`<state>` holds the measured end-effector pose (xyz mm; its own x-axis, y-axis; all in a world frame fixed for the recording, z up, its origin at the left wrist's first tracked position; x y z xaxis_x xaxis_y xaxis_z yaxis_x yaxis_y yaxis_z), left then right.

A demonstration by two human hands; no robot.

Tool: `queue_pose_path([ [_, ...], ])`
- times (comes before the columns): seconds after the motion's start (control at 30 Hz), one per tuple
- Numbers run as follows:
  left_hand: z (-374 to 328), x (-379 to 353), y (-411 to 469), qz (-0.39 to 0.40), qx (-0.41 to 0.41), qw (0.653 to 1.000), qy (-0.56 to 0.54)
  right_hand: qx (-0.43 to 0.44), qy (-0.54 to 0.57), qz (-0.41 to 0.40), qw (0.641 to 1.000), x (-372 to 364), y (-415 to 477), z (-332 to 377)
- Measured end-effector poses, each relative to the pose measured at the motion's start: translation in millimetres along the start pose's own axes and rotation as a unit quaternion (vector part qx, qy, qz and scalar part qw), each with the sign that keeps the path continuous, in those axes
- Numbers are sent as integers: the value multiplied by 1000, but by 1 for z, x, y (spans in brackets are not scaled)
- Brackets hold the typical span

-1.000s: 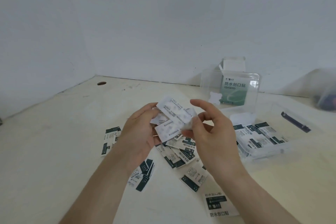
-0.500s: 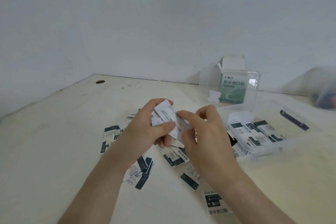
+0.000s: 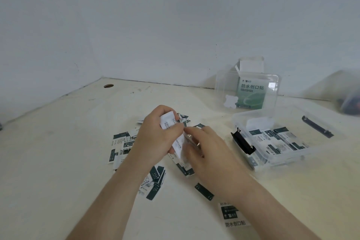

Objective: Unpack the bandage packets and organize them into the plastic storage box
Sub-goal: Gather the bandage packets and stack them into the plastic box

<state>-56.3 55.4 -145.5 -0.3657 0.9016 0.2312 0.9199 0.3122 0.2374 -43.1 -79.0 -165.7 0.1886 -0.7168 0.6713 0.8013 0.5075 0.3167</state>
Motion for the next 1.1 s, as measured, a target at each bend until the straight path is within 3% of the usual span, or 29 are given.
queue_pose_path([
  [0.07,-2,1,-1,-7,-16,1000,-10,-76,174,8,982,3,1,3],
  [0.13,-3,2,-1,-7,-35,999,-18,-145,321,48,935,3,1,2],
  [0.23,1,-2,-1,-6,-84,995,53,-190,442,108,870,4,0,4],
  [0.33,2,-10,-4,7,-123,980,155,-205,489,160,833,5,-2,6],
  [0.43,-1,1,-2,58,-90,987,118,-206,463,149,849,5,-1,4],
  [0.5,-2,23,3,49,-54,982,174,-215,465,111,852,7,-1,1],
  [0.53,-1,37,5,41,-30,963,266,-218,467,97,851,8,0,0],
  [0.63,12,67,0,106,104,849,507,-228,459,79,855,8,1,-2],
  [0.7,21,74,-5,164,165,814,532,-232,444,75,862,7,1,-4],
  [0.77,25,76,-7,175,151,801,553,-235,437,68,866,7,1,-5],
  [0.9,21,64,0,139,79,820,549,-238,438,59,865,6,2,-8],
  [1.1,16,44,13,137,39,888,438,-253,458,26,851,7,3,-13],
])
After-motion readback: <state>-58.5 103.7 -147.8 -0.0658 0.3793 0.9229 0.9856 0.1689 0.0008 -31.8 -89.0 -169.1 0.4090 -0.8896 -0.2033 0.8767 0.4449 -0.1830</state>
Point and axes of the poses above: each hand's wrist, its own y-axis towards the middle knuckle, its own x-axis out of the back of the hand, z = x × y, the point moved 2 cm from there along y, towards the middle knuckle, and after that the axes turned 1 degree about -x, right-handed, at the moved point
